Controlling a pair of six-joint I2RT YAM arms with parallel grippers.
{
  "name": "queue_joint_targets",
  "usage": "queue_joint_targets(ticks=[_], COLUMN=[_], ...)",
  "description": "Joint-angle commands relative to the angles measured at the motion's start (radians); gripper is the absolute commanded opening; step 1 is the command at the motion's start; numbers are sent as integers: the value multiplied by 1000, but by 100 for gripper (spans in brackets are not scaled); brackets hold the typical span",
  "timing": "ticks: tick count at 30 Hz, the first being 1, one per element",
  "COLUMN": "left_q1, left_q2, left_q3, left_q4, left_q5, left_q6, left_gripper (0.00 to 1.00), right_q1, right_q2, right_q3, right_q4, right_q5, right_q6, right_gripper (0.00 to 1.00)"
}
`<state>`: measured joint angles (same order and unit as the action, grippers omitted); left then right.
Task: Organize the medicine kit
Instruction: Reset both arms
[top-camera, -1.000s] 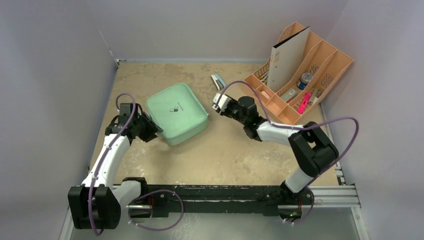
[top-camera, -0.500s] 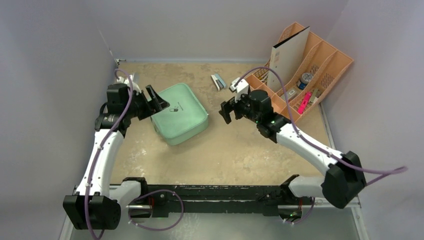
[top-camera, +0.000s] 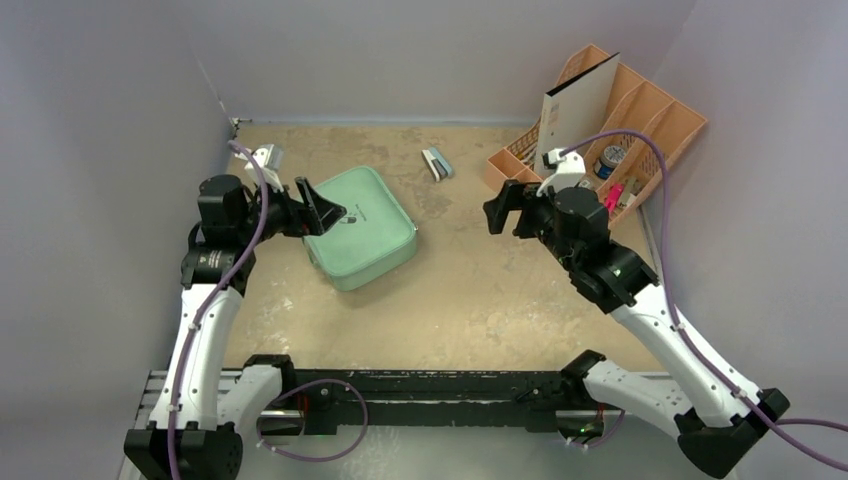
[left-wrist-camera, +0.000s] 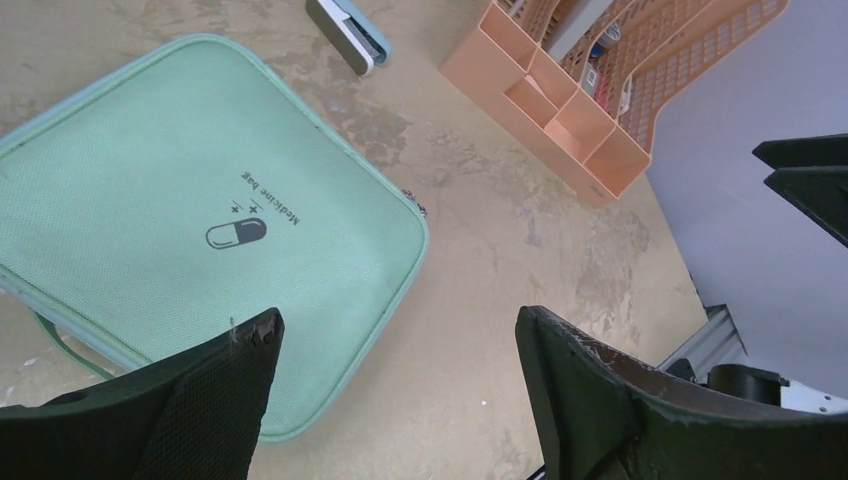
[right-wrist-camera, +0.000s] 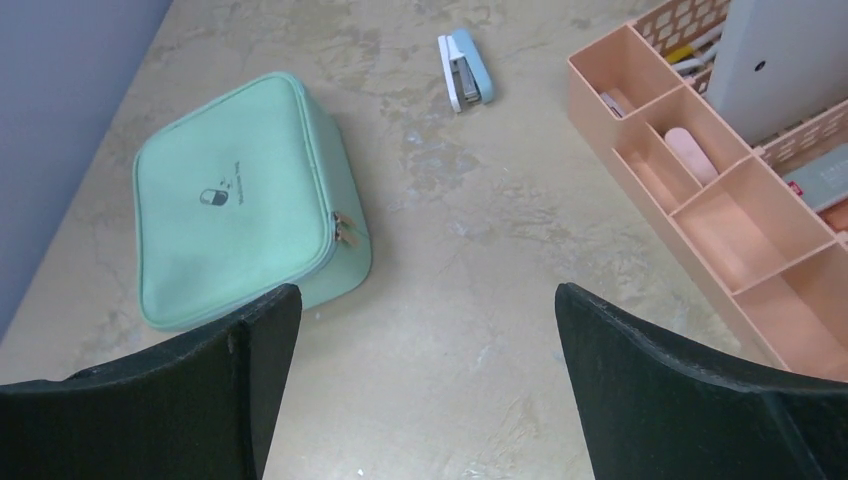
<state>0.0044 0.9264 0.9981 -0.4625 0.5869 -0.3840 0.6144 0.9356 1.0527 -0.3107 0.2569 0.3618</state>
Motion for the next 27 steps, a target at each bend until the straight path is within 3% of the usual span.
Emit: queue_joint_targets(ticks=[1,7,24,27], left_q1=[3,3,3,2], left_q2=[-40,-65,-1,-13], left_q3=[-47,-22,52,40], left_q4=[115,102,58,46], left_q5=[62,49,-3,-69], left_q6=[-45,-55,-102,-108], left_gripper=[85,86,89,90], right_q1=[1,1,1,1], right_q2=[39,125,57,69], right_q3=[18,95,58,75], right_q4=[-75,-229,-192,-190], right_q5=[91,116,86,78], right_q6=[137,199,188,183], right_gripper=[99,99,99,99])
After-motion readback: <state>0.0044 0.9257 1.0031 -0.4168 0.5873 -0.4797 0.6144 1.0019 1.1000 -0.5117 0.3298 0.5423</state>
